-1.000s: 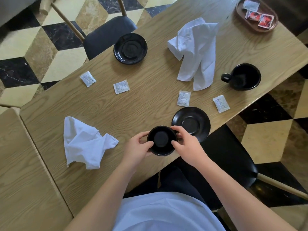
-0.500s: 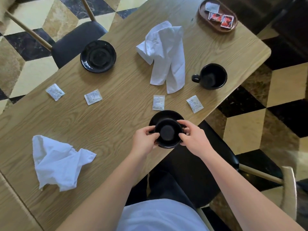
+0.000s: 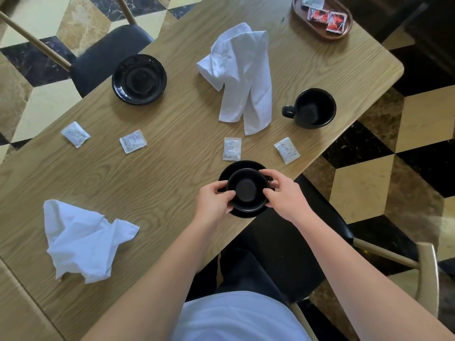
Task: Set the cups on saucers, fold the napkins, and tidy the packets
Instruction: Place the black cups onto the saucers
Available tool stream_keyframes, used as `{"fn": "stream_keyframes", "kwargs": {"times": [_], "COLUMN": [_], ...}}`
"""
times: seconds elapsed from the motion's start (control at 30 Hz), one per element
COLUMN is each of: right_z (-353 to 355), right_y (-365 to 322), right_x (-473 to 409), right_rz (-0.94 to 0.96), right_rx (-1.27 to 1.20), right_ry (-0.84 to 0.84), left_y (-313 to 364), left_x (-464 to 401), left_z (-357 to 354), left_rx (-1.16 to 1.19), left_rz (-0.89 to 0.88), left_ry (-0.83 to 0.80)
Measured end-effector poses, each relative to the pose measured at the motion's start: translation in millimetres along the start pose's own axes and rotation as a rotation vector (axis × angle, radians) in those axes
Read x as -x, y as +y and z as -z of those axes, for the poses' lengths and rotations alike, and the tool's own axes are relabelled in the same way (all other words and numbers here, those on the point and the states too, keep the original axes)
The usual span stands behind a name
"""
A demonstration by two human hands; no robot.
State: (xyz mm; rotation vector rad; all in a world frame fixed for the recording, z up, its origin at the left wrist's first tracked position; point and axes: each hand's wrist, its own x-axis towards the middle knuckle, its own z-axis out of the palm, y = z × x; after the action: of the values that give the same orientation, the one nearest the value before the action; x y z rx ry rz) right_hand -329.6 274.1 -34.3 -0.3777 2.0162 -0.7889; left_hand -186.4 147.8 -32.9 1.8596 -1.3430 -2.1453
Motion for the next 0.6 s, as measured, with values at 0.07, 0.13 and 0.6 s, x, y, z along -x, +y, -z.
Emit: {"fn": "stream_keyframes", "kwargs": {"times": [0.07, 0.13, 0.6], "right_z": [0.1, 0.0, -0.6], "right_y": [-0.4, -1.2, 2.2], "right_x": [-0.9, -1.8, -7.4], "right_rz": [0.003, 0.006, 0.012], "right_rx": [0.001, -0.001, -0.017], "right_ry": [0.002, 0.003, -0.010], "left_y": [0.6, 1.0, 8.4], "left_x": [0.2, 0.6, -0.1], "left_z": [-0.6, -1.1, 2.6], "left_rx": [0.005, 0.003, -0.079], "left_rz": [-0.004, -0.009, 0.013], "left_ry": [-0.001, 0.000, -0.047]}}
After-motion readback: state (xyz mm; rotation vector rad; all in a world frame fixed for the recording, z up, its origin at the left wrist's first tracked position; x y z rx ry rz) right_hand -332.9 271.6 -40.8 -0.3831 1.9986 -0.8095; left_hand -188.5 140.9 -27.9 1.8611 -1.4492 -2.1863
